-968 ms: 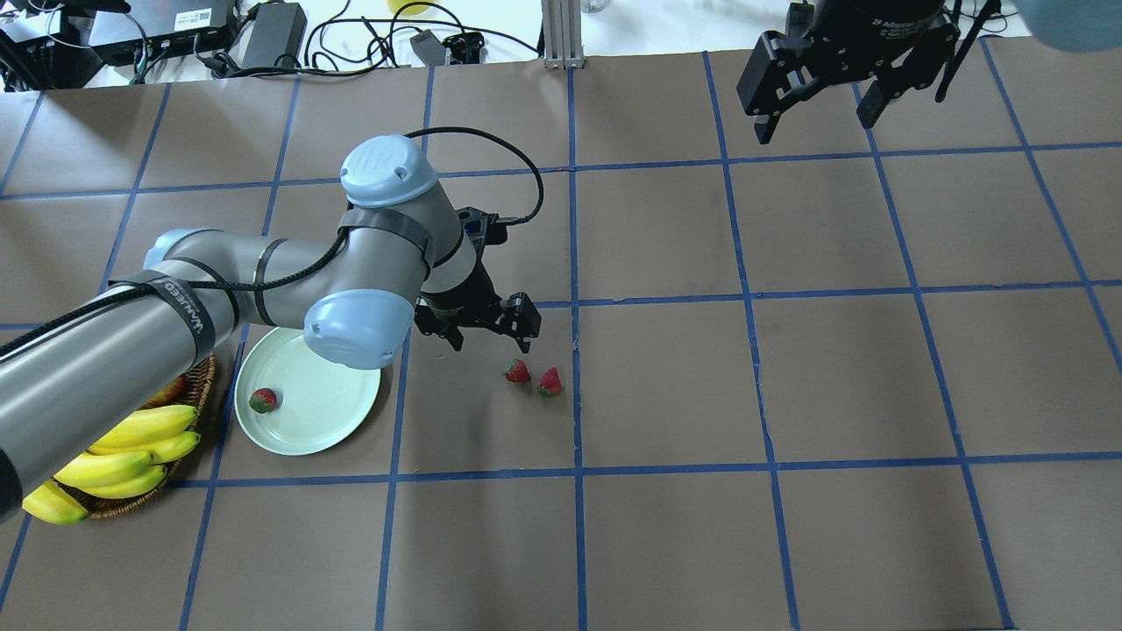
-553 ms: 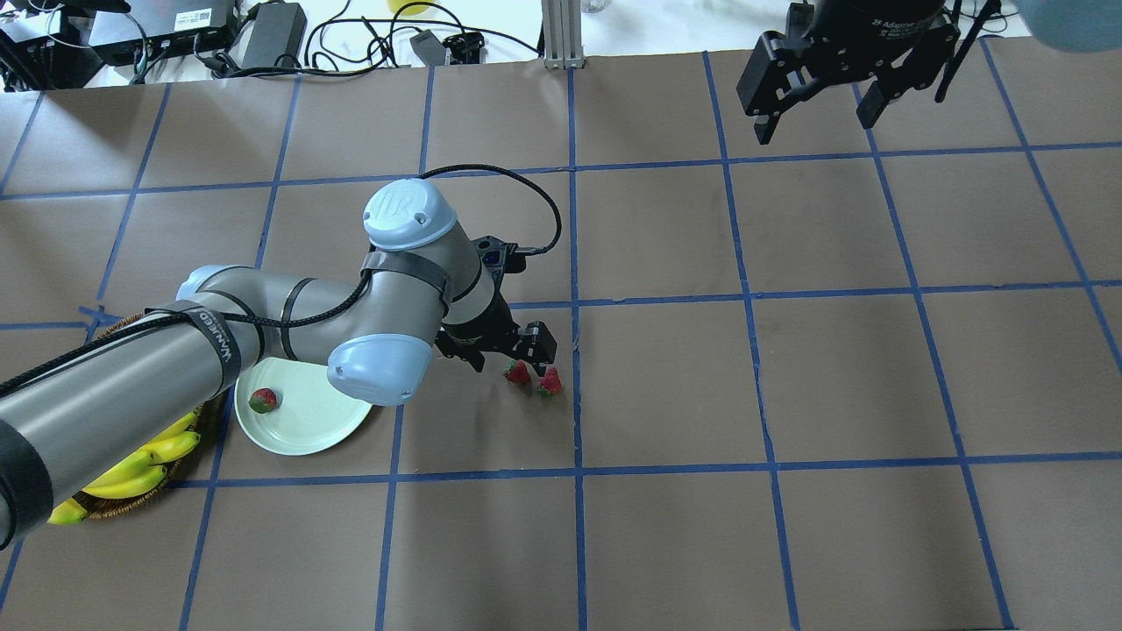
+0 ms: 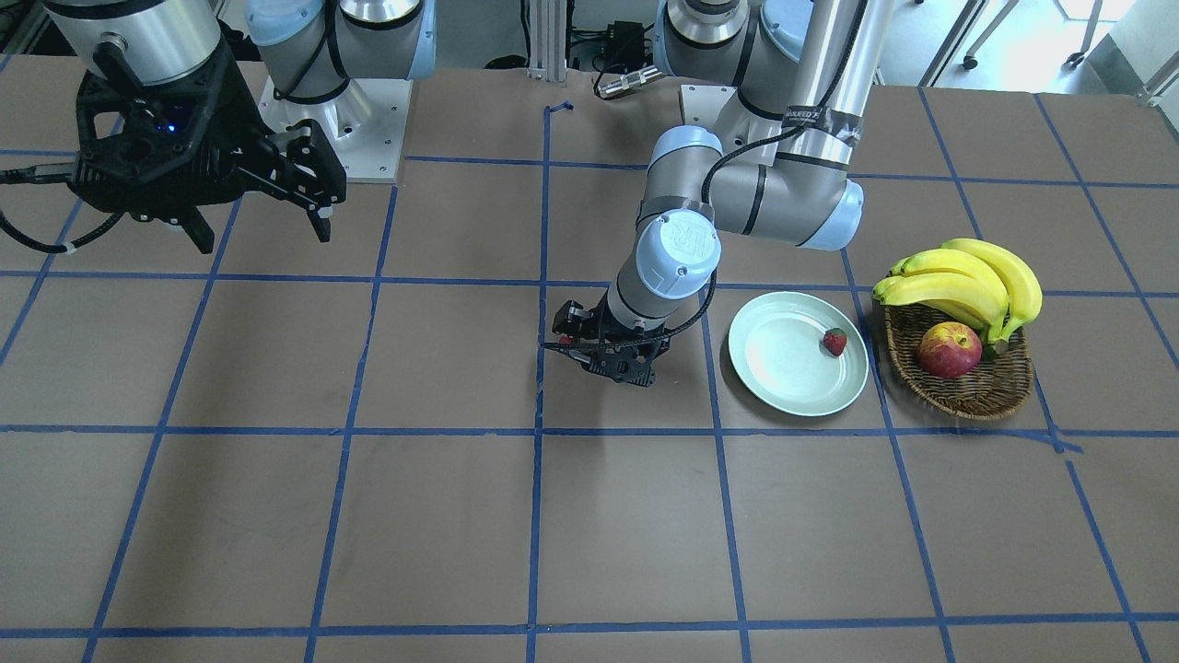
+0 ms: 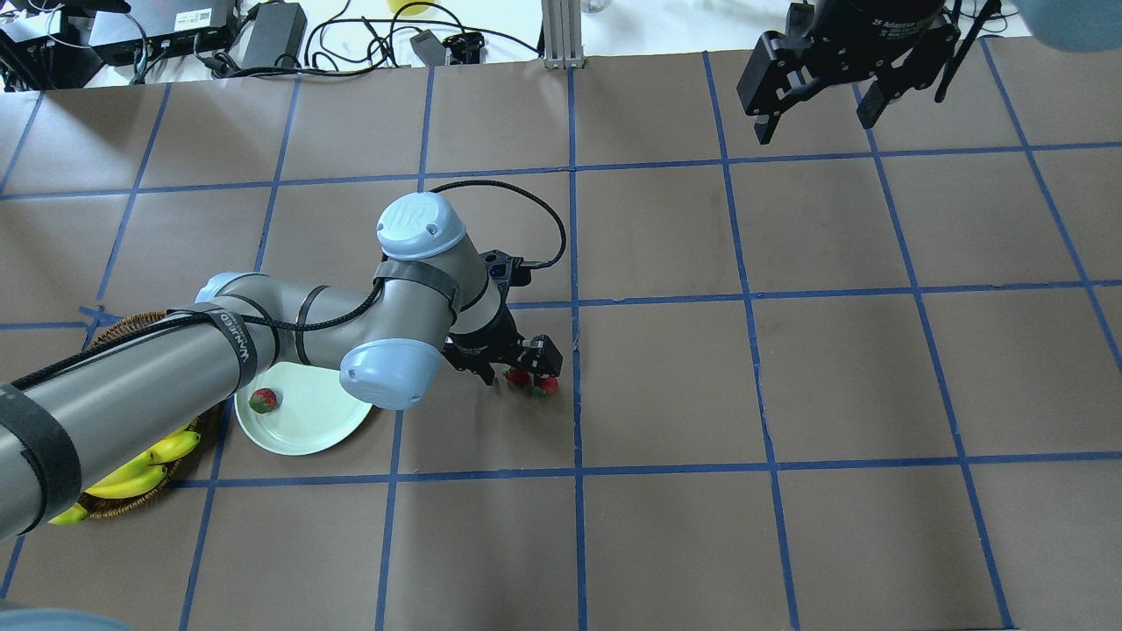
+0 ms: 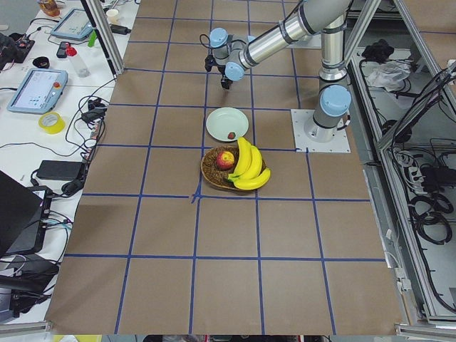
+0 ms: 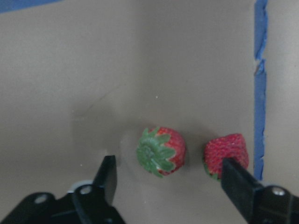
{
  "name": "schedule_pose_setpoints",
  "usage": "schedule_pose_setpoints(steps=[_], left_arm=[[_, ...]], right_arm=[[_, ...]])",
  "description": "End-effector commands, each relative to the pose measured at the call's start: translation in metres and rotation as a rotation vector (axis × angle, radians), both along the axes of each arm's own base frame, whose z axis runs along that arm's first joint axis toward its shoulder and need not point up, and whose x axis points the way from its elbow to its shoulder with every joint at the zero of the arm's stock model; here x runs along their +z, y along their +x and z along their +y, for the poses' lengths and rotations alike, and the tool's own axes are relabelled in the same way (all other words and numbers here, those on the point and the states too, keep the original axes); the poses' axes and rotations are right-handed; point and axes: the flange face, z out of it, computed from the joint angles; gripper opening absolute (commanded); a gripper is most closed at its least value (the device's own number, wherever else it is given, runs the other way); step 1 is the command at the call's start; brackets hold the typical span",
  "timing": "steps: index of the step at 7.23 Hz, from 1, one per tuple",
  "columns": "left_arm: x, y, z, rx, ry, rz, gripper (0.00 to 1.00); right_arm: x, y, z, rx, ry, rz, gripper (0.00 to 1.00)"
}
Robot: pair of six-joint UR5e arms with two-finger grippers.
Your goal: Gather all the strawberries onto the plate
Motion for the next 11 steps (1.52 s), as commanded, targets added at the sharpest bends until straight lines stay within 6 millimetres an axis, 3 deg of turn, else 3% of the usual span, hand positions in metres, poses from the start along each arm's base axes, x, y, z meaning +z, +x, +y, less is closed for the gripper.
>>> schedule_pose_setpoints(steps=[1,4,8,9,10,11], left_arm=[[-0.005,0.0,0.0,0.0,0.01,-0.001,0.04],[-0.002,0.0,-0.002,-0.006,0.009,0.0,0.0],[0.047,0.013,-0.036,-0.004,0.0,-0.009,0.0],[0.046,0.008,-0.038,0.023,0.007,-0.003,0.26],[0.036,-0.001,-0.035,0.093,0.034,-0.007,0.83],[0.034,-0.022,-0.026,0.166,0.075,0.029,0.99]], right_arm=[[0.0,0.0,0.0,0.0,0.0,0.0,1.0],[0.0,0.0,0.0,0.0,0.001,0.0,1.0],[0.0,0.0,0.0,0.0,0.0,0.0,1.0],[0.0,0.0,0.0,0.0,0.0,0.0,1.0],[0.0,0.0,0.0,0.0,0.0,0.0,1.0],[0.0,0.0,0.0,0.0,0.001,0.0,1.0]])
